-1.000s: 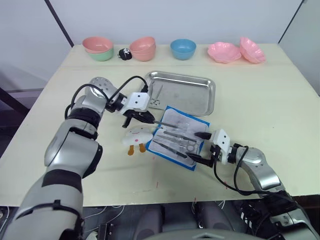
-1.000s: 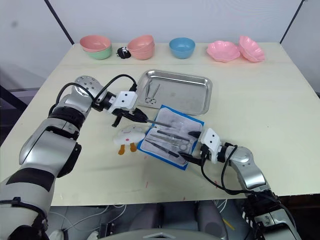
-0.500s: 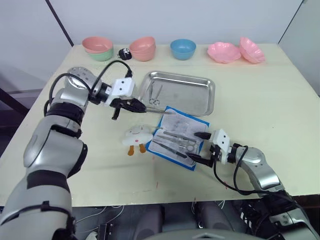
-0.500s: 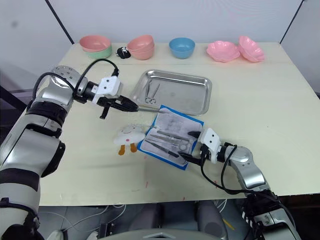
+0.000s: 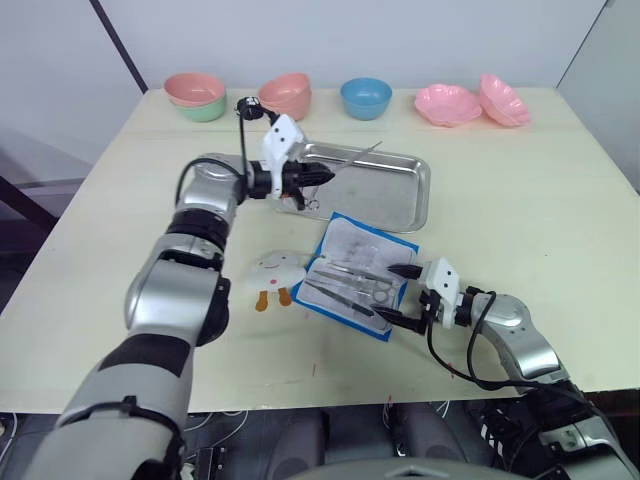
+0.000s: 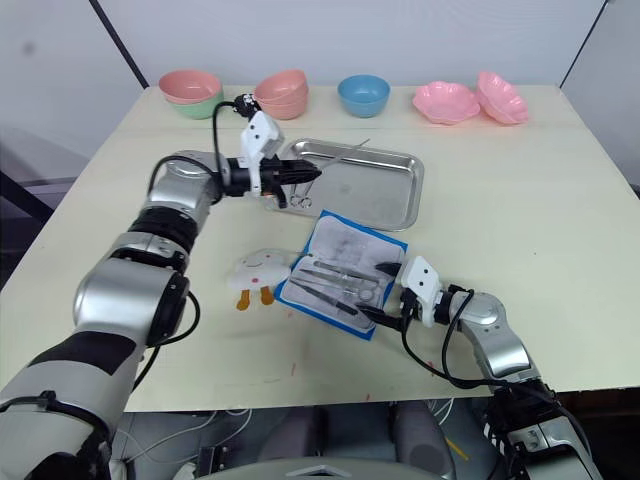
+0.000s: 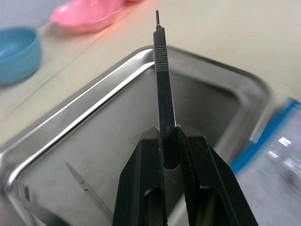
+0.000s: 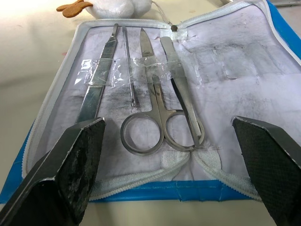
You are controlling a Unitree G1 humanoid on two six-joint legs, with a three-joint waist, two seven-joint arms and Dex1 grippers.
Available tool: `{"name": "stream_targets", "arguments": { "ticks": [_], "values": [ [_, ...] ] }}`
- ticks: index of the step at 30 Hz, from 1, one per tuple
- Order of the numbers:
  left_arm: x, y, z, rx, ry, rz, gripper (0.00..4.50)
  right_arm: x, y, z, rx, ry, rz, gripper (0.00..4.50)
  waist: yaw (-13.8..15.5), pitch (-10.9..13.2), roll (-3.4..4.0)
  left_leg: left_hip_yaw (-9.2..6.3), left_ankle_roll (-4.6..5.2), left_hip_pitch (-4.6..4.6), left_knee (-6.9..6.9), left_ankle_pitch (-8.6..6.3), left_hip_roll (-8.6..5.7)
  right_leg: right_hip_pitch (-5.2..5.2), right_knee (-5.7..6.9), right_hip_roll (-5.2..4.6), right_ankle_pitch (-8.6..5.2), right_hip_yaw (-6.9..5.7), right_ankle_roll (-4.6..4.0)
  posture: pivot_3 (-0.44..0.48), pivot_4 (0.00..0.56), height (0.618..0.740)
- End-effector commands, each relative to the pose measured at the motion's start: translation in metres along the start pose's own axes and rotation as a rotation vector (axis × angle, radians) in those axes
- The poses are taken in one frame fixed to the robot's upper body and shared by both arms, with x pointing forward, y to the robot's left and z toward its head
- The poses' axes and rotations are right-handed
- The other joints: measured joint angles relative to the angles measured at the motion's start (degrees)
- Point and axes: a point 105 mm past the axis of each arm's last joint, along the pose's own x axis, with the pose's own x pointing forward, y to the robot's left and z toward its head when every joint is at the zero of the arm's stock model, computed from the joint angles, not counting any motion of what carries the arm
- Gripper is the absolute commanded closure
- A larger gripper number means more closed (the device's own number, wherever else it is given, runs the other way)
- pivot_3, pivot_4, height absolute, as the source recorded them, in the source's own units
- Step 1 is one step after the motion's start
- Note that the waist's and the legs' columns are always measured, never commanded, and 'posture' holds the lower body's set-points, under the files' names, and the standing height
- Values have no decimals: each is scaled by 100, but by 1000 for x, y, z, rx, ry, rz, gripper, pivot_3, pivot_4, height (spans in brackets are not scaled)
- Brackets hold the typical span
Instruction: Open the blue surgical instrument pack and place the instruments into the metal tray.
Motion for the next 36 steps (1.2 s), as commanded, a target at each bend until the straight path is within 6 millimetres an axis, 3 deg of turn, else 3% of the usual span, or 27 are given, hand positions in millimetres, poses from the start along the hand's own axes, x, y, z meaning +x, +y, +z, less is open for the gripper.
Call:
{"name": "stream_targets", "arguments": {
  "ticks": [1,6,11,24,25,27,31,32,36],
  "values": [
    [13,14,9,-96,-3,215,4413,0,17,-38,104,120,34,0,3,0,0,-1,0,0,0,0,0,0,0,0,0,0,0,0,150,740],
    [30,13,-2,-284,36,401,4413,0,18,-38,107,119,29,0,3,0,0,-1,0,0,0,0,-1,0,0,-1,0,1,0,0,150,740],
    [37,4,-19,-382,111,482,4413,0,20,-39,111,119,30,0,8,-1,1,-2,-20,0,-1,11,-1,0,0,-1,0,2,0,0,150,740],
    [37,-5,-38,-463,193,511,4413,3,19,-38,110,113,30,0,9,-1,0,0,-28,1,-2,15,-2,0,-1,-2,1,3,0,0,150,740],
    [37,-5,-38,-461,192,513,3745,3,19,-38,110,114,29,0,9,-1,0,-1,-28,1,-2,15,-2,0,-1,-2,0,3,0,0,150,740],
    [36,-4,-37,-451,192,515,3225,2,19,-38,110,115,28,0,10,-2,-1,0,-28,1,-2,15,-2,0,-1,-2,1,3,0,0,150,740],
    [35,-4,-35,-450,186,505,1196,2,18,-38,108,114,26,0,9,-2,-1,0,-28,1,-2,15,-2,0,-1,-2,1,3,0,0,150,740],
    [34,-3,-33,-443,176,502,999,2,18,-38,108,114,25,0,9,-2,-1,0,-28,1,-2,15,-2,0,-1,-2,1,3,0,0,150,740],
    [26,1,-16,-426,112,478,999,1,18,-37,108,112,25,0,10,-1,-1,0,-29,1,-2,15,-2,0,-1,-2,1,4,0,0,150,740]
  ]
}}
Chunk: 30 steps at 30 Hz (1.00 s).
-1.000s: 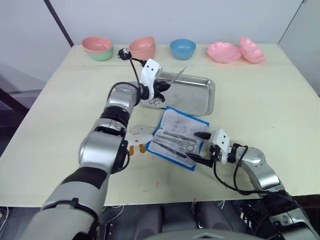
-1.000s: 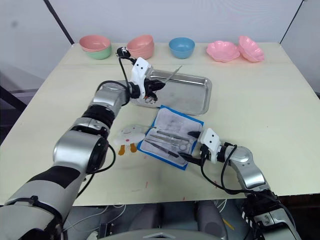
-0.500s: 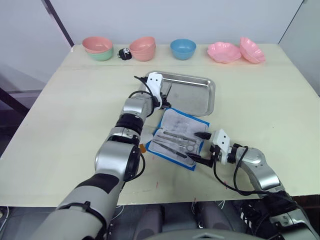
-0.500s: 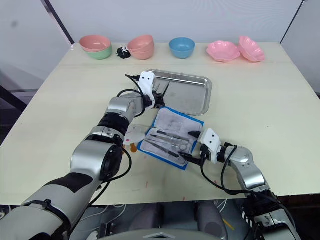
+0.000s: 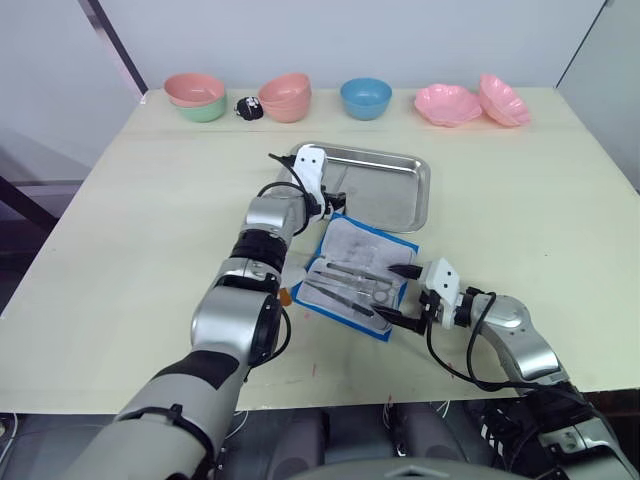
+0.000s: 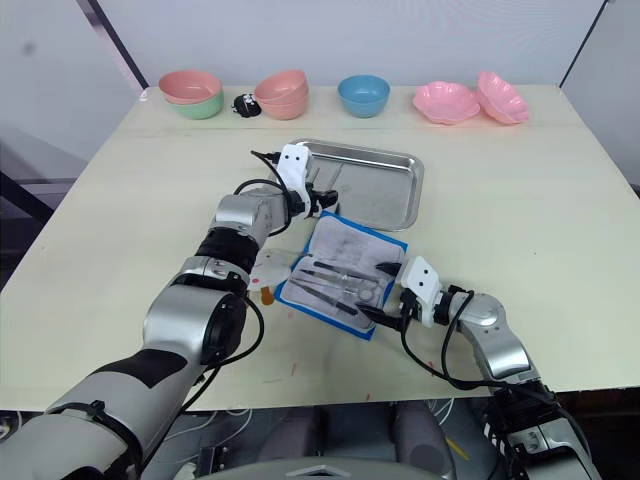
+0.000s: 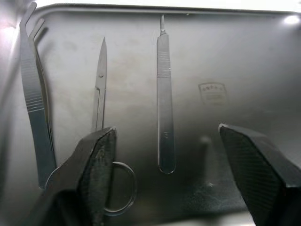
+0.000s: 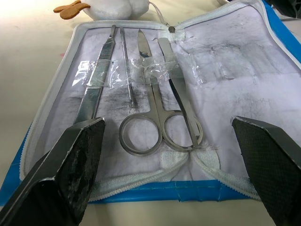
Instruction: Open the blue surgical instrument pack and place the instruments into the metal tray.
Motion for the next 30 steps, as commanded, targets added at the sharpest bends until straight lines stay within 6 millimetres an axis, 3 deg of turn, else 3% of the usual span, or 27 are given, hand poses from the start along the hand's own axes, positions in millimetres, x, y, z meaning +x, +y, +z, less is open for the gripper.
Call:
{"name": "stream_targets", "arguments": {
  "ticks": [1,5,8,11,17,20,21,22,23,30],
  "values": [
    [-15,0,32,28,-111,-42,999,1,18,-37,107,115,39,0,-2,0,0,1,0,0,0,0,0,0,0,0,0,0,0,0,150,740],
    [-31,2,44,82,-199,-130,999,-1,18,-35,105,112,41,0,6,0,1,1,-1,0,-1,0,1,0,0,-1,0,1,0,0,150,740],
    [-50,-6,54,137,-324,-314,999,-2,18,-33,99,108,43,0,16,-1,4,6,-1,2,-2,0,1,0,-2,-1,0,5,0,0,150,740],
    [-70,1,55,204,-408,-425,999,-3,18,-29,88,102,45,0,37,0,4,7,-2,1,-5,0,1,-2,-4,-2,0,8,-1,0,150,740],
    [-122,27,23,421,-385,-716,999,-5,17,-20,61,83,49,0,112,4,8,13,-1,1,-8,0,0,-5,-5,-2,0,13,-1,0,150,740],
    [-135,42,14,534,-330,-751,999,-6,17,-21,60,87,48,0,115,7,13,20,0,4,-7,-1,1,-6,-1,-1,0,18,-2,0,150,740],
    [-142,45,11,580,-304,-789,558,-6,17,-21,61,88,48,0,124,7,13,15,1,3,-11,-1,3,-6,-3,2,-1,13,-2,0,150,740],
    [-150,47,6,619,-275,-838,476,-6,18,-21,63,89,48,0,152,7,12,14,1,3,-11,-1,3,-6,-4,2,-1,13,-2,0,150,740],
    [-159,48,-1,666,-236,-884,41,-6,18,-22,64,89,48,0,151,7,12,14,21,3,-5,-13,2,-3,-4,0,-1,12,-2,0,150,740],
    [-190,45,-22,829,-74,-1031,41,-8,18,-24,67,93,49,0,140,16,16,16,27,4,-6,-16,4,-4,3,1,-2,16,-3,0,150,740]
  ]
}}
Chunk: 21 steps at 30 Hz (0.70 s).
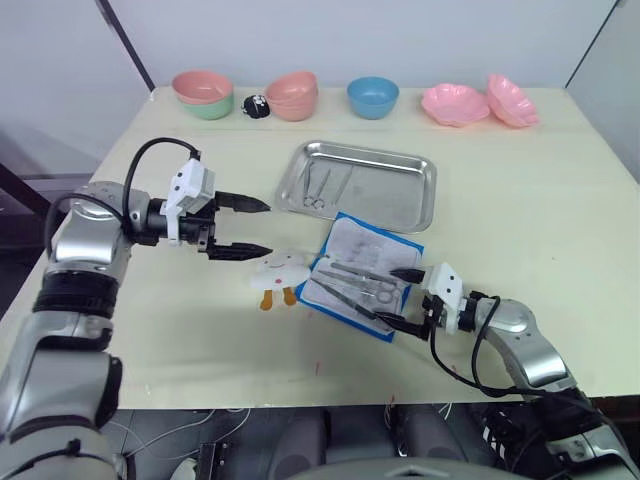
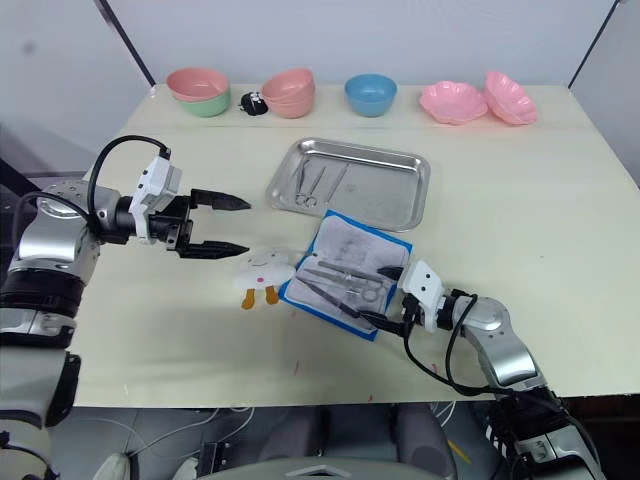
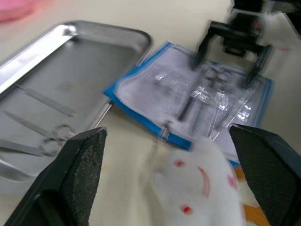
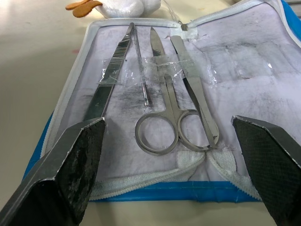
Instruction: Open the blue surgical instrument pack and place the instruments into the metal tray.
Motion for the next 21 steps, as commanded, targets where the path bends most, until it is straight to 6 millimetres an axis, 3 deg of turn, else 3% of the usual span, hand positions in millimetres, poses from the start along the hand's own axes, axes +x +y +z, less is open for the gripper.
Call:
{"name": "stream_targets", "arguments": {
  "ticks": [1,9,21],
  "values": [
    [-6,-16,12,123,54,-135,41,-1,13,-24,72,76,39,0,-3,1,-2,-1,0,-1,0,0,1,0,-1,1,0,0,0,0,150,740],
    [-4,-14,15,160,38,-165,41,-1,12,-25,74,78,32,0,-5,10,12,3,1,0,-1,0,-1,-1,-3,2,-1,2,0,0,150,740],
    [28,9,9,239,43,-162,41,3,11,-26,73,80,32,0,-10,11,11,2,1,0,1,0,-1,-1,-3,5,-1,1,0,0,150,740]
  ]
}}
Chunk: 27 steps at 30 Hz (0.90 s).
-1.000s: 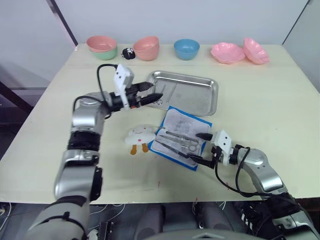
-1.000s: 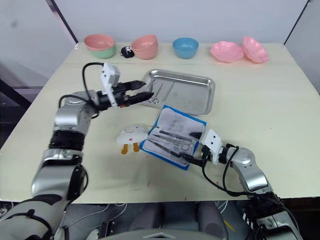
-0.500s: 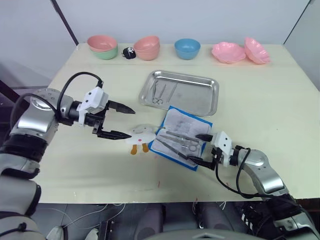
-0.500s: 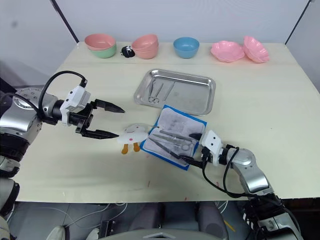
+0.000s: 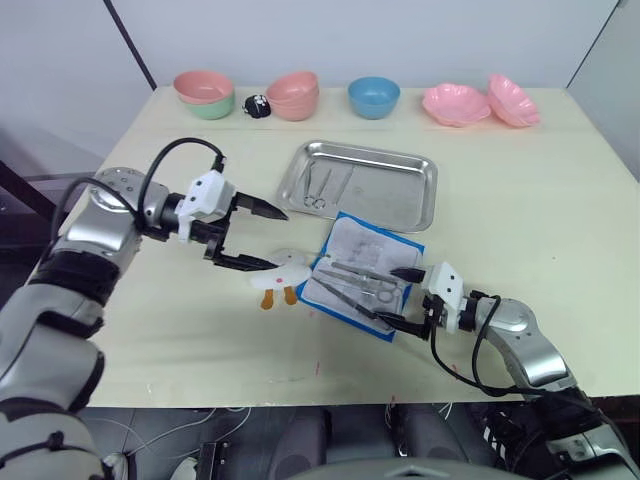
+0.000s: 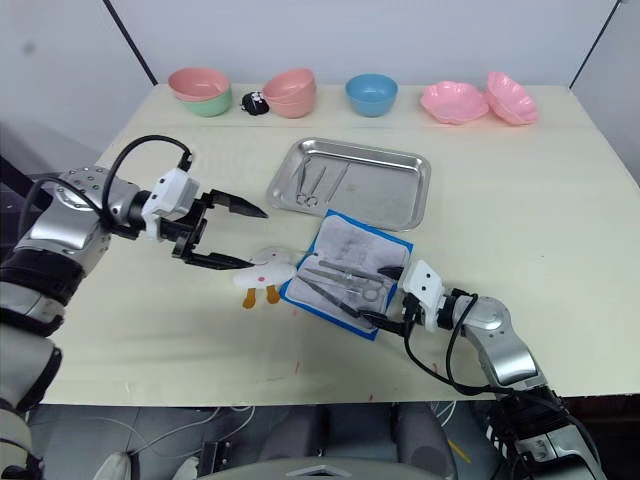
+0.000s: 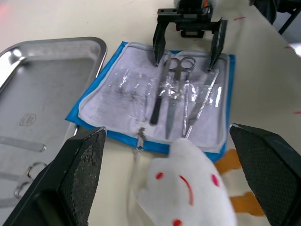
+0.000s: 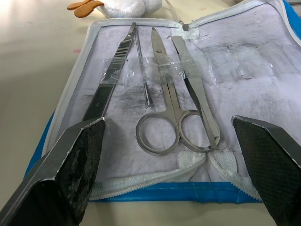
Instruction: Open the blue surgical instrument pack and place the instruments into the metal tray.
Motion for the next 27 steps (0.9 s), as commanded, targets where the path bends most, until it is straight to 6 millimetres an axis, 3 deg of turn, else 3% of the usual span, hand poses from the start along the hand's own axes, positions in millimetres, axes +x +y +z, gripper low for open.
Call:
{"name": "stream_targets", "arguments": {
  "ticks": [1,5,9,16,27],
  "values": [
    [10,6,3,50,7,-49,41,2,10,-26,71,81,28,0,1,-1,-1,-1,0,0,1,0,0,0,0,0,0,-1,0,0,150,740],
    [29,14,1,76,13,-74,1278,3,9,-25,66,83,29,0,-12,-1,-4,-1,0,0,3,0,0,1,1,1,0,-1,0,0,150,740],
    [47,19,-1,142,46,-111,3268,3,7,-24,64,81,23,0,-17,-1,-4,-1,0,0,3,0,1,0,1,2,0,0,0,0,150,740],
    [75,16,-9,188,103,-205,3268,3,9,-25,65,80,17,0,-16,-2,-6,-1,0,0,3,0,1,1,1,2,1,1,0,0,150,740],
    [98,13,-15,150,89,-230,3268,2,9,-25,70,79,2,0,-15,-1,-6,-2,0,-1,3,0,0,1,1,2,0,0,1,0,150,740]
  ]
}}
